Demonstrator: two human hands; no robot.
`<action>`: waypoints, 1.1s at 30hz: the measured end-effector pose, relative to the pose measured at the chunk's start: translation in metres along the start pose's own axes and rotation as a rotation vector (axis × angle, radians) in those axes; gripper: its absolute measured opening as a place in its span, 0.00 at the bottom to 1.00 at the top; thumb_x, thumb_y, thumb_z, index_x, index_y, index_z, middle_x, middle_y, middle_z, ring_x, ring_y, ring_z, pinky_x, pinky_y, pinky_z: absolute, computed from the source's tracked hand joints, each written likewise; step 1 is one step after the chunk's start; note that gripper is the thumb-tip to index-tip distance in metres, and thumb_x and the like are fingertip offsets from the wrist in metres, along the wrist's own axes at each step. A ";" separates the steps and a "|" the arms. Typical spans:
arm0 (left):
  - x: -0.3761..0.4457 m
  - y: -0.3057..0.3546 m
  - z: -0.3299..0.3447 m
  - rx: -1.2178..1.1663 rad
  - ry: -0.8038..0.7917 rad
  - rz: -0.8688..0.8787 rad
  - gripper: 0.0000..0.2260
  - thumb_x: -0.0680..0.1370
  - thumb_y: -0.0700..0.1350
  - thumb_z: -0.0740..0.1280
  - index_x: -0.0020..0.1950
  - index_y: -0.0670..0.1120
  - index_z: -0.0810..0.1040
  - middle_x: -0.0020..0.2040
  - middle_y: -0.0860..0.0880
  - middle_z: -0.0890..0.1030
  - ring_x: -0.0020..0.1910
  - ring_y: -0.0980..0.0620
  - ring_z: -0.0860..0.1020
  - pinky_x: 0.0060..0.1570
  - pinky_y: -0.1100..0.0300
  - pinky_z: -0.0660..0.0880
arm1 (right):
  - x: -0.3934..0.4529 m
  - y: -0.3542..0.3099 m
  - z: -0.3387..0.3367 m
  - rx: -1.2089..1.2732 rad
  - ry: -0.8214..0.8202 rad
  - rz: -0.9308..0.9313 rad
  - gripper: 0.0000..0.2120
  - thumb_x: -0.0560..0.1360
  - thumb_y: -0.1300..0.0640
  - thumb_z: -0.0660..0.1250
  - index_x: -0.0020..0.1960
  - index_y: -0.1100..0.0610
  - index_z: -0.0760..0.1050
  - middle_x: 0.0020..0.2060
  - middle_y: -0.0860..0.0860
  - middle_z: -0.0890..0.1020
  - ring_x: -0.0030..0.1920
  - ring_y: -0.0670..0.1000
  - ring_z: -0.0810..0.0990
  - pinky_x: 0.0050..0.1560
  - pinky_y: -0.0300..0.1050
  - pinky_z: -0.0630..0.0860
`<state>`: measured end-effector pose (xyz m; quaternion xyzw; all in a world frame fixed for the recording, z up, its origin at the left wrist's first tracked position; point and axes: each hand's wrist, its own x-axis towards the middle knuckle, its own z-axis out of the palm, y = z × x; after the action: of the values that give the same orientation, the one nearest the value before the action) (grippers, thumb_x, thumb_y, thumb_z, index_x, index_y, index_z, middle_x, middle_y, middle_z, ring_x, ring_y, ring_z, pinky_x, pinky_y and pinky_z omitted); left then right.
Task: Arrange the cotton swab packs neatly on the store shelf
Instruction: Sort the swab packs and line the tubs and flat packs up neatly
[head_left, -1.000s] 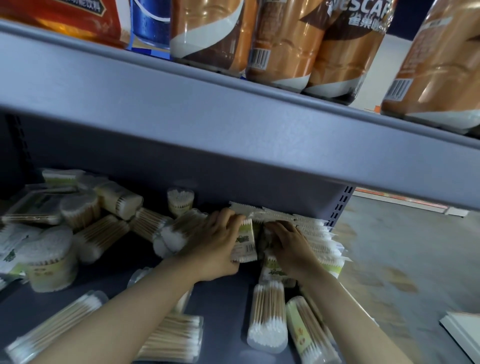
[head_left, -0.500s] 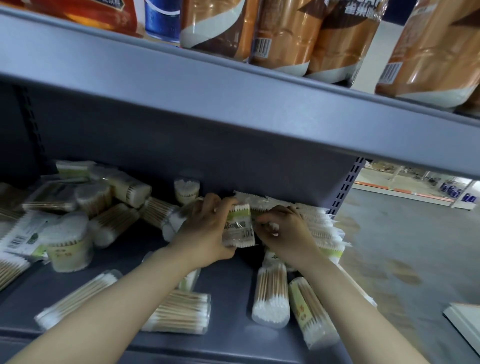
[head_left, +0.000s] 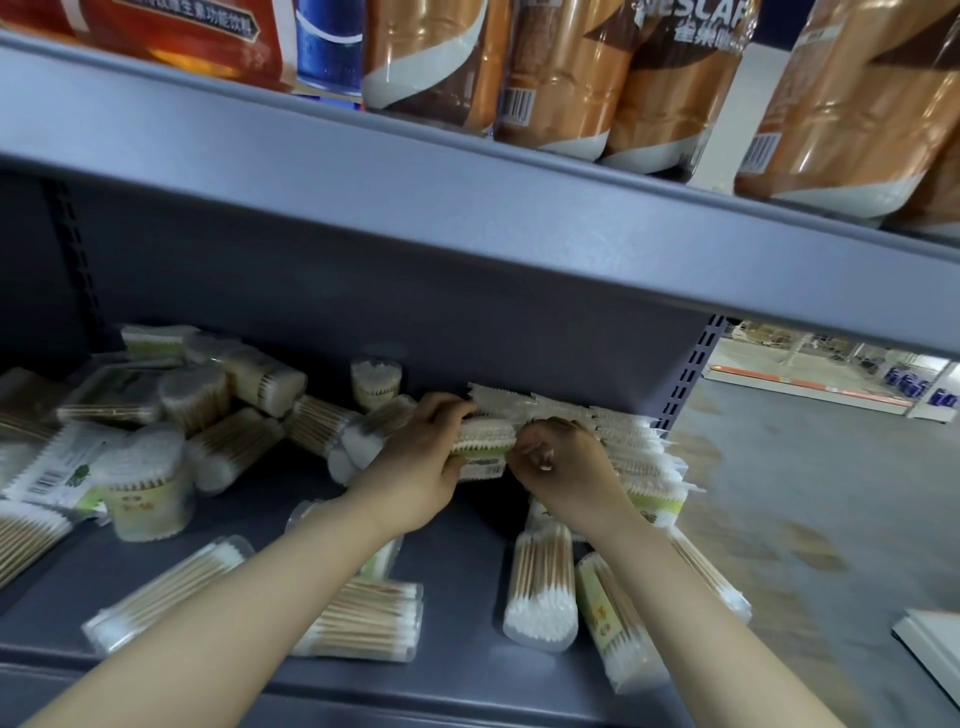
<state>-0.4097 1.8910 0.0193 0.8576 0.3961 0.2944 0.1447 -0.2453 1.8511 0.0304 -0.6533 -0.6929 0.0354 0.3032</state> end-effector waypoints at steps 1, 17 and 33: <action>0.000 0.000 0.001 -0.027 0.015 -0.005 0.23 0.76 0.35 0.63 0.70 0.41 0.63 0.67 0.45 0.64 0.63 0.50 0.66 0.53 0.78 0.52 | 0.000 0.000 0.000 0.020 -0.005 0.002 0.04 0.72 0.60 0.67 0.44 0.59 0.79 0.39 0.50 0.80 0.46 0.51 0.77 0.43 0.36 0.66; 0.008 -0.013 0.003 -0.173 -0.013 -0.129 0.13 0.79 0.35 0.56 0.62 0.45 0.71 0.57 0.46 0.76 0.55 0.51 0.73 0.52 0.61 0.69 | -0.001 0.002 0.000 0.189 -0.070 0.051 0.12 0.72 0.60 0.67 0.56 0.55 0.77 0.40 0.48 0.80 0.42 0.45 0.78 0.43 0.31 0.71; 0.017 -0.005 0.019 -0.013 -0.037 -0.059 0.16 0.79 0.40 0.60 0.67 0.47 0.71 0.63 0.50 0.72 0.61 0.51 0.70 0.56 0.65 0.64 | 0.006 0.015 -0.005 -0.031 0.011 0.056 0.13 0.72 0.67 0.61 0.53 0.57 0.79 0.48 0.51 0.82 0.53 0.52 0.77 0.48 0.37 0.67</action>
<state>-0.3920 1.9070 0.0085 0.8499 0.4165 0.2767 0.1662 -0.2292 1.8574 0.0302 -0.6770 -0.6732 0.0297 0.2958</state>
